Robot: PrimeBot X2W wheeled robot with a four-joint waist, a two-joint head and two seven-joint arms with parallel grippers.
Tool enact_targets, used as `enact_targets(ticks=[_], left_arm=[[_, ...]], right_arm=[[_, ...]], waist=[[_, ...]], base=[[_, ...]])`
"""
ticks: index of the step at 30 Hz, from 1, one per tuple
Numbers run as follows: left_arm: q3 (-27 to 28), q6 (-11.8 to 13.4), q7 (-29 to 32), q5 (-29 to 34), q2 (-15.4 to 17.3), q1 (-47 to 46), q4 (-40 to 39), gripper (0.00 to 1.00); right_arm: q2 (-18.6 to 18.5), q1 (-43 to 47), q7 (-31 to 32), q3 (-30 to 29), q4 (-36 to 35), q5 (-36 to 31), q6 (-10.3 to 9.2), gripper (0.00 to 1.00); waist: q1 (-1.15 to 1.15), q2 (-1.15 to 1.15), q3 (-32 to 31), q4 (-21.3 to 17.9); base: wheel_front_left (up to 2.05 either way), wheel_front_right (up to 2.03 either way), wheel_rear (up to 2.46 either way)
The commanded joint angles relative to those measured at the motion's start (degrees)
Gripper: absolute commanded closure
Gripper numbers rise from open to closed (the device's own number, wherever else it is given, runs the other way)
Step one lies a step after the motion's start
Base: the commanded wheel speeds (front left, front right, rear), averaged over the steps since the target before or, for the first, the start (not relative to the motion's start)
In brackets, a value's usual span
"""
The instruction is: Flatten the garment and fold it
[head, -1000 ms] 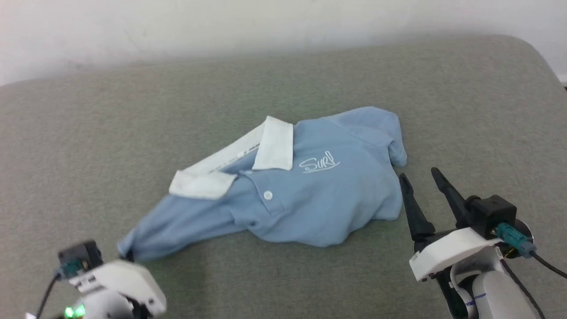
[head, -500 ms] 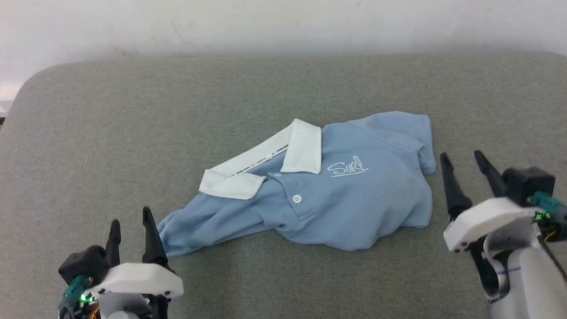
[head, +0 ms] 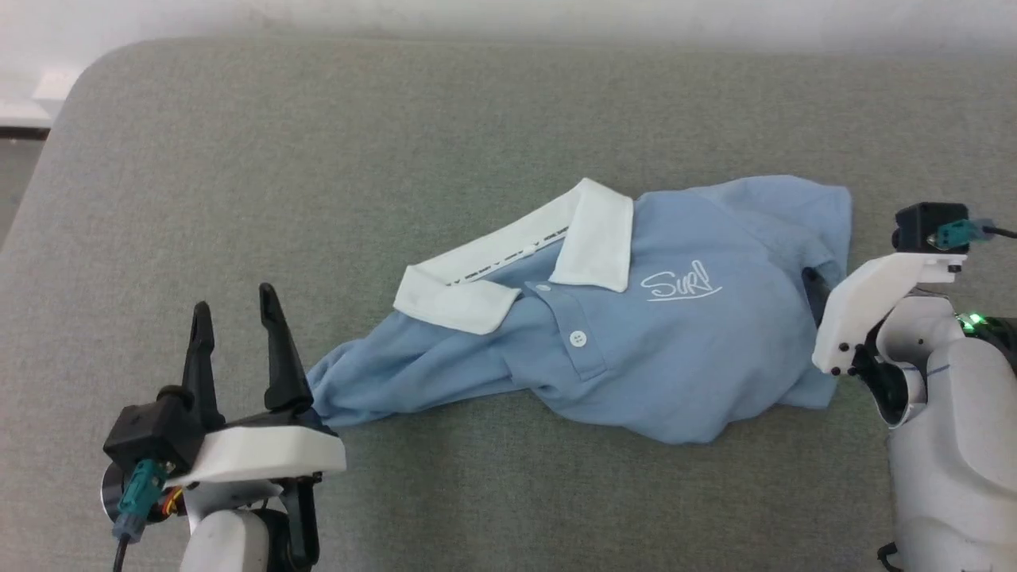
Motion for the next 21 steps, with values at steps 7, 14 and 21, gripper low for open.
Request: enact_targets(ticks=[7, 14, 21], left_arm=[[1.5, -1.6, -0.3, 1.5, -0.8, -0.2, 0.8, 0.00], [2.2, -1.9, -0.3, 1.0, -0.9, 0.5, 1.7, 0.00], [1.9, -2.2, -0.3, 0.8, -0.9, 1.6, 2.5, 0.00]], right_arm=[[0.0, -2.0, 10.5, 0.9, 4.7, 0.1, -0.11, 0.56], [0.0, -0.6, 2.6, 1.5, -2.6, 1.3, -0.11, 1.00], [0.0, 5.0, -9.4, -4.5, -13.0, -1.9, -0.11, 1.00]], waist=[[-0.01, -0.01, 1.5, 1.0], [-0.01, -0.01, -0.9, -1.6], [-0.01, -0.01, -3.7, -5.1]], base=[[0.00, 0.00, 0.00], [0.00, 0.00, 0.00], [0.00, 0.00, 0.00]])
